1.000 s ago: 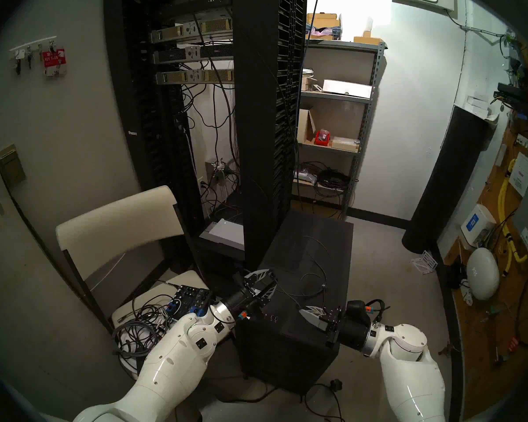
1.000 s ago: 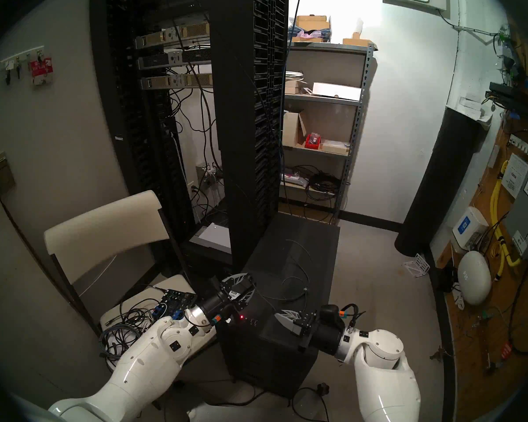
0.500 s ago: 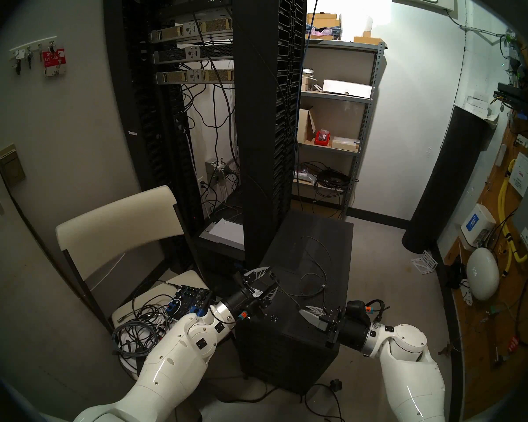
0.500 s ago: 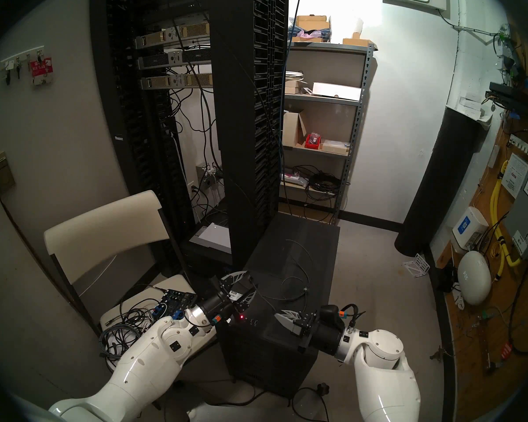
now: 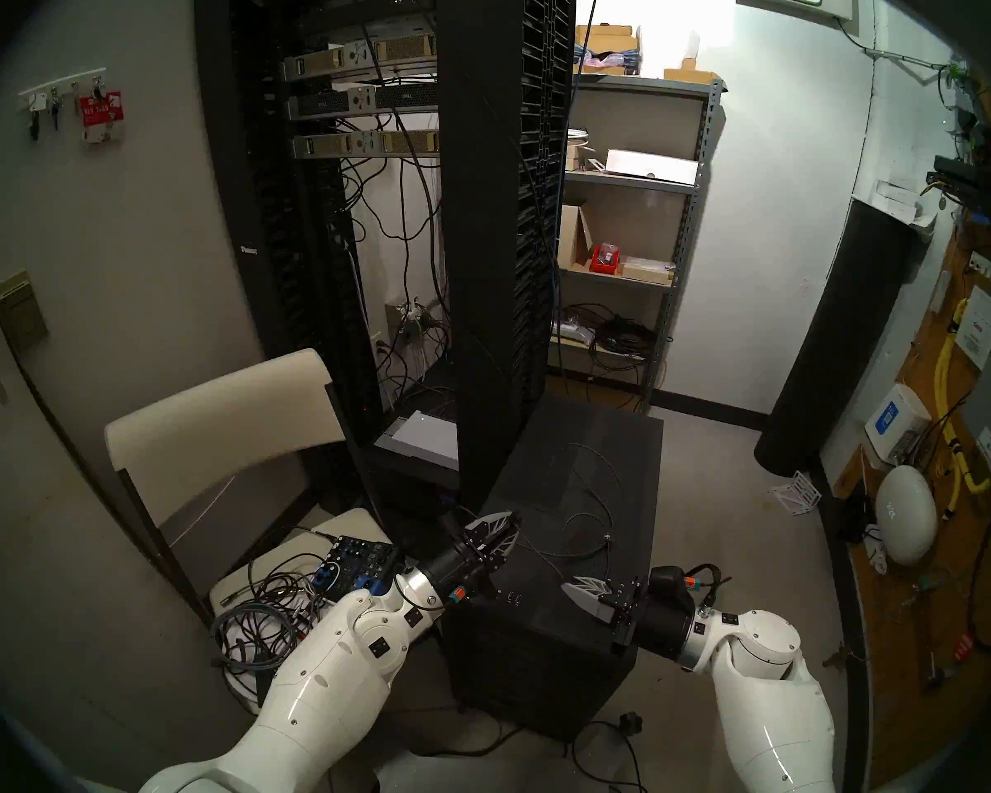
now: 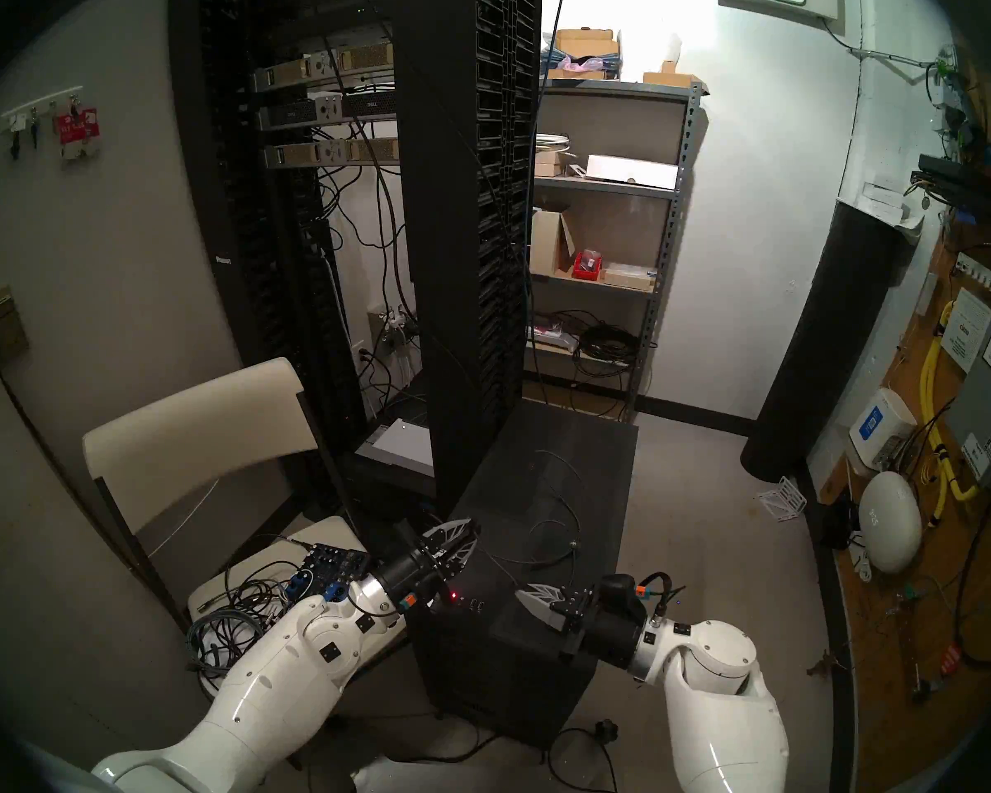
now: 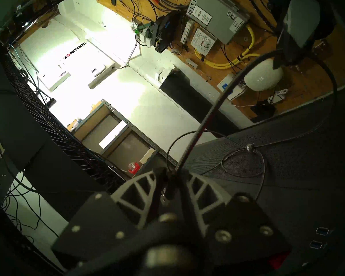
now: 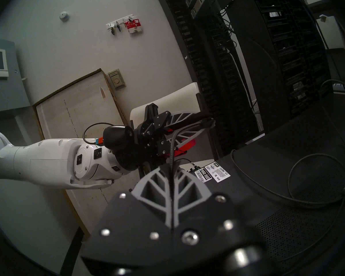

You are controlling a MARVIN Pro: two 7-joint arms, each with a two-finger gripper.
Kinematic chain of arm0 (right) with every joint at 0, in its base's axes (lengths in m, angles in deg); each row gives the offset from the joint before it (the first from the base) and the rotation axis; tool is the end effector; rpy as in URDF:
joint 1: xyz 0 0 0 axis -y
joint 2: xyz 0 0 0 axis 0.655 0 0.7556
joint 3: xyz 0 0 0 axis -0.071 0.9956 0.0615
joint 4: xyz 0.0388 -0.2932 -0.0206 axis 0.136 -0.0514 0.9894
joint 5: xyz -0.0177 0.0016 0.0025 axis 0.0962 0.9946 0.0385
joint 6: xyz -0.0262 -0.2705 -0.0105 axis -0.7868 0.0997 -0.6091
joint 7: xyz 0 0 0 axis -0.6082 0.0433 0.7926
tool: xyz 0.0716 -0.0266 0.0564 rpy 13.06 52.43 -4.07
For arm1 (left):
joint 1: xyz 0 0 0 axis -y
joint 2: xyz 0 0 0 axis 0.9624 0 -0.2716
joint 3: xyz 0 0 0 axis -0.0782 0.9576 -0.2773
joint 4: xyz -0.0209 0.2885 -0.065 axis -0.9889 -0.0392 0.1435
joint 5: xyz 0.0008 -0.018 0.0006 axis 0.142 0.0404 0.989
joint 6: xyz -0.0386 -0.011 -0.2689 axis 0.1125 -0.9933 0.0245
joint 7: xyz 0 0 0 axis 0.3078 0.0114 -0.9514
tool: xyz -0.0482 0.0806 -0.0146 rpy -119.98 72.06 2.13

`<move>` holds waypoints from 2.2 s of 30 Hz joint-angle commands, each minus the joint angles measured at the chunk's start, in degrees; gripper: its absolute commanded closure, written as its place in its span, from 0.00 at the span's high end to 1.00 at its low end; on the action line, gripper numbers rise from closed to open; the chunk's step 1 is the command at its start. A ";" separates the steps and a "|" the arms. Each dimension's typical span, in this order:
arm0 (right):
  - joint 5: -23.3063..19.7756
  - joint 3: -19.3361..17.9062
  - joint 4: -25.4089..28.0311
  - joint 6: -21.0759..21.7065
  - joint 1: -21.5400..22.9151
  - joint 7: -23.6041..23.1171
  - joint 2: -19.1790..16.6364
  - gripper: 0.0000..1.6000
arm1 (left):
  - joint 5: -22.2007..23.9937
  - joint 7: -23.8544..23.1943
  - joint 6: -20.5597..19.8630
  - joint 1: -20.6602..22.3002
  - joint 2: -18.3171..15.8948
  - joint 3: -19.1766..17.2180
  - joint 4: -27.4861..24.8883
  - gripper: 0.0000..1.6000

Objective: Insert the cable into the workstation's USB slot

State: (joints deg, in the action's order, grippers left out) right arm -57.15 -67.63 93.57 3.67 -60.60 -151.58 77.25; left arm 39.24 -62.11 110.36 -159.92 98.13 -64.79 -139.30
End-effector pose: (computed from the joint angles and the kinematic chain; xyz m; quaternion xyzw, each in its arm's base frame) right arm 0.2560 -0.0148 -0.3879 -0.6832 -0.2485 -0.5223 0.4457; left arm 0.3366 -0.0810 -0.4100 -0.4352 0.5075 -0.7436 0.0079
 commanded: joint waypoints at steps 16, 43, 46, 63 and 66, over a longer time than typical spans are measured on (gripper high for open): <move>-0.97 -0.62 0.75 -0.20 0.87 -0.05 0.73 0.00 | 3.54 -2.78 2.30 0.05 -0.07 0.36 -0.99 0.00; -3.71 -4.05 4.54 -3.46 -0.61 -3.65 2.07 0.64 | 27.92 -26.37 -10.61 -5.56 -1.41 -1.50 -10.26 0.00; -4.36 -3.93 5.06 -3.08 -1.21 -4.98 2.15 0.43 | 31.83 -28.44 -11.90 -6.00 -1.09 -2.17 -10.59 0.00; -1.76 0.10 4.33 0.93 -2.59 -10.70 -1.11 0.00 | 47.47 -38.95 -19.78 -7.73 -0.22 -3.70 -13.54 0.00; -1.63 0.52 3.97 1.49 -2.69 -11.33 -1.35 0.00 | 47.68 -39.42 -20.42 -7.93 -0.21 -3.59 -13.73 0.00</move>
State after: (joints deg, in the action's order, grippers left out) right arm -59.22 -68.40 97.68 4.20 -63.54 -161.06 77.15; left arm 84.38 -99.99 91.26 -167.91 97.25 -68.50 -150.91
